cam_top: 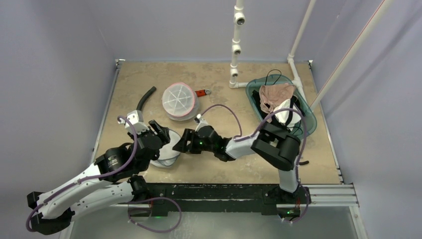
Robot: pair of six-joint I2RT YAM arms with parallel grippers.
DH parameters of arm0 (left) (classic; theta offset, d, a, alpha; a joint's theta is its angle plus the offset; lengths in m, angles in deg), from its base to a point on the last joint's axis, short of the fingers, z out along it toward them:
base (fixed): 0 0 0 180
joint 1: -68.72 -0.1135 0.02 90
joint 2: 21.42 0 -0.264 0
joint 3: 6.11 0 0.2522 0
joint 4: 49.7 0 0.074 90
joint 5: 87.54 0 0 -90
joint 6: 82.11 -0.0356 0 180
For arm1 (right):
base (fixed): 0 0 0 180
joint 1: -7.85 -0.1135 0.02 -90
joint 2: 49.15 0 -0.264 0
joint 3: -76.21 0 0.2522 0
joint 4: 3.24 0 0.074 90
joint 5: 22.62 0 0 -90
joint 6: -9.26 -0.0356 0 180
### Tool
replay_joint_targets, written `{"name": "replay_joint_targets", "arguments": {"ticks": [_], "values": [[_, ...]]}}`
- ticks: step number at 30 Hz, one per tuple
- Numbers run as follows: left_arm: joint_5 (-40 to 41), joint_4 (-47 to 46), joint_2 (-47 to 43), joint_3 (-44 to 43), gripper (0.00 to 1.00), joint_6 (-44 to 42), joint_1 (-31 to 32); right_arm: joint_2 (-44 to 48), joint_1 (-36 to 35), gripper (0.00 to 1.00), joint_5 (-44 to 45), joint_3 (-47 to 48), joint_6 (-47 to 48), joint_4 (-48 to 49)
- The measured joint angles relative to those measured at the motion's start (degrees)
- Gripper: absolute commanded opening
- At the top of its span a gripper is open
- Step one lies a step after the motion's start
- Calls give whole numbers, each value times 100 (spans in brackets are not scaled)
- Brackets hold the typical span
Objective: Unzip the laundry bag and remove the bra
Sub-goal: Move the laundry bag to the center of the board.
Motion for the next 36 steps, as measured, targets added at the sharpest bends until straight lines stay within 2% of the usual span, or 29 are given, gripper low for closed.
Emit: {"name": "replay_joint_targets", "arguments": {"ticks": [2, 5, 9, 12, 17, 23, 26, 36], "values": [[2, -2, 2, -2, 59, -9, 0, 431, 13, 82, 9, -262, 155, -227], [-9, -11, 2, 0, 59, -26, 0, 1237, 87, 82, 2, -667, 446, -577], [-101, -52, -9, 7, 60, -131, 0, 2094, 474, 75, -15, -820, 874, -1021], [-258, -260, -146, 118, 59, -293, 0, 2369, 1143, 67, -17, -734, 1255, -1080], [-590, -640, -601, 468, 59, -581, 0, 1700, 1989, 65, -70, -13, 1727, -1093], [-868, -841, -778, 647, 59, -675, 0, 627, 2459, 68, -566, 678, 2061, -883], [-981, -894, -750, 719, 59, -693, 0, 332, 2603, 72, -922, 778, 2164, -713], [-1152, -1137, -575, 844, 59, -734, 0, -74, 2636, 71, -1504, 1403, 2461, -531]]}}
